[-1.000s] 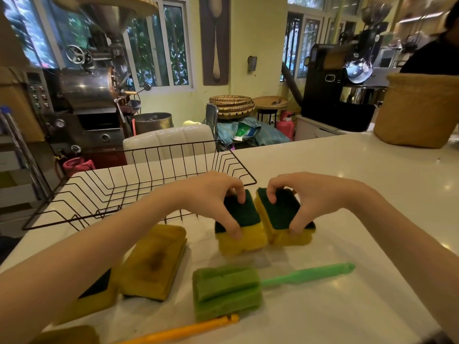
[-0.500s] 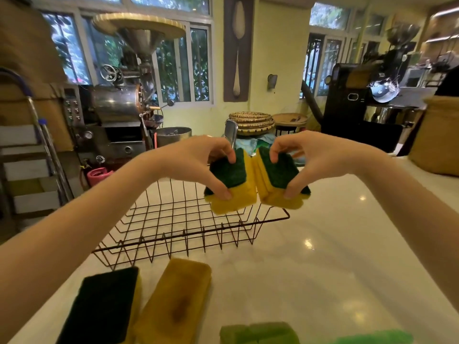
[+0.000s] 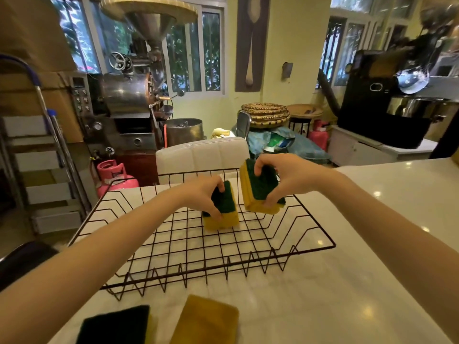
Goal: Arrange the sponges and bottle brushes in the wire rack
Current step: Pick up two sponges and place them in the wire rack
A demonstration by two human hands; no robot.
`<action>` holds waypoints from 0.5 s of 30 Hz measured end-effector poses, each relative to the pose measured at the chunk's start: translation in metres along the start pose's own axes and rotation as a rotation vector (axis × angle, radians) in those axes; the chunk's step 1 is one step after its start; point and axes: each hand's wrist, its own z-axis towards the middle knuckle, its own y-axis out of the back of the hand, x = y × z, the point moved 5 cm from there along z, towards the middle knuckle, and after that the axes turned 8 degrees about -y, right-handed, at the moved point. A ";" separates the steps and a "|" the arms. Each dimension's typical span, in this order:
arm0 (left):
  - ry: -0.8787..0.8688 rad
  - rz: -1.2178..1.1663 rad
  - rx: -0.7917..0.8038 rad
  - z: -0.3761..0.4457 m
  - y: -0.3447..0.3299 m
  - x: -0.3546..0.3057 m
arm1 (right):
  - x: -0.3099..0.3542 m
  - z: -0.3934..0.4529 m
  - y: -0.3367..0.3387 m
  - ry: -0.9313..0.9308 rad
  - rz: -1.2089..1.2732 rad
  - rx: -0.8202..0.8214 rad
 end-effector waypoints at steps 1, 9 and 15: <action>-0.001 -0.007 0.013 0.001 -0.003 0.001 | 0.000 0.004 -0.003 -0.006 -0.009 0.009; -0.023 -0.046 0.044 0.006 -0.020 0.005 | 0.000 0.029 -0.029 -0.038 -0.148 0.095; -0.003 -0.028 0.039 0.005 -0.022 0.006 | 0.004 0.038 -0.046 -0.055 -0.214 0.185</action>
